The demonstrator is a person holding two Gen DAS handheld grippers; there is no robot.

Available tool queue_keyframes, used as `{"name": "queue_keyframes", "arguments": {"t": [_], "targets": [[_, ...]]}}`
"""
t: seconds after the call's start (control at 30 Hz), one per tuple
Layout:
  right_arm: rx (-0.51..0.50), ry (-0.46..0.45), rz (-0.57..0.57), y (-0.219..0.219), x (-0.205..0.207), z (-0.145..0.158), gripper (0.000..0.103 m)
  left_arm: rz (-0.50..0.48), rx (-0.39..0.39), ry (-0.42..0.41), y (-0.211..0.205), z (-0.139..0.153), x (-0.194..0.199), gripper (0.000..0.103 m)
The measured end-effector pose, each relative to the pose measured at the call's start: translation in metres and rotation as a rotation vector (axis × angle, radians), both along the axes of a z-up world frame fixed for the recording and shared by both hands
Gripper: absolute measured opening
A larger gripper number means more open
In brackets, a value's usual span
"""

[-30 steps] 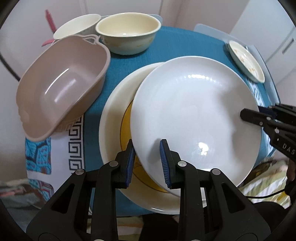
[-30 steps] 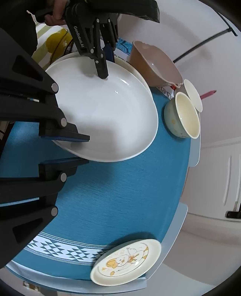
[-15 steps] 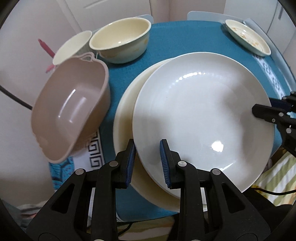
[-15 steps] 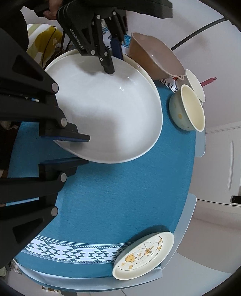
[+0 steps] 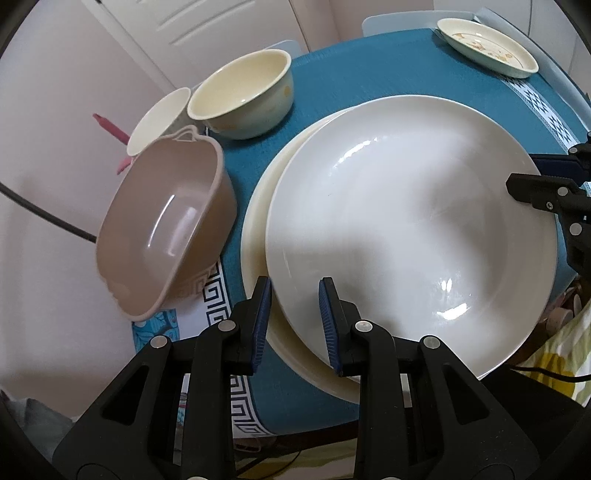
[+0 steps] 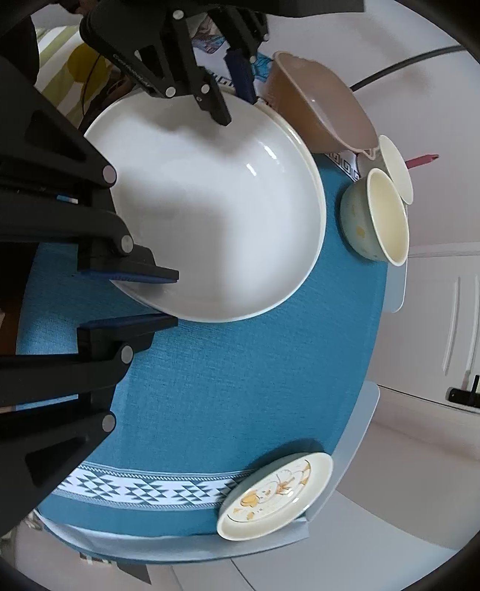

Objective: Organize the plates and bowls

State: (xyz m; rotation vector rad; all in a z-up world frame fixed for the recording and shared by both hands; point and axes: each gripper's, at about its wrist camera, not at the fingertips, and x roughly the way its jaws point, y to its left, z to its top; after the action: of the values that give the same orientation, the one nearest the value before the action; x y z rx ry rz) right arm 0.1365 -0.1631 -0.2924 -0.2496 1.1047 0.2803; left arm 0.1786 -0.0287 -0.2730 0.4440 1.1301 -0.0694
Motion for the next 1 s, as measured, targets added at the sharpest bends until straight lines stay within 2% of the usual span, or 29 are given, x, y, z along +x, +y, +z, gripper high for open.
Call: {"name": "queue_keyframes", "arguments": {"t": [0.3,0.57,0.73,0.97,1.0], "targets": [[-0.021,-0.012,0.002,0.003,-0.003,0.002,0.015,0.009,0.052,-0.028,-0.001,0.000,-0.011,0.024],[-0.006,-0.014,0.000,0.002,-0.003,0.002,0.015,0.017,0.031,-0.013,0.002,0.002,-0.010,0.024],[0.062,-0.029,-0.035,-0.012,-0.003,0.020,0.015,0.035,-0.072,-0.010,0.005,0.032,-0.008,0.024],[0.203,-0.087,-0.142,-0.063,0.000,0.074,0.015,-0.010,-0.301,-0.132,-0.013,0.108,0.014,0.024],[0.218,-0.104,-0.163,-0.073,-0.001,0.081,0.020,-0.025,-0.326,-0.147,-0.018,0.115,0.021,0.024]]}}
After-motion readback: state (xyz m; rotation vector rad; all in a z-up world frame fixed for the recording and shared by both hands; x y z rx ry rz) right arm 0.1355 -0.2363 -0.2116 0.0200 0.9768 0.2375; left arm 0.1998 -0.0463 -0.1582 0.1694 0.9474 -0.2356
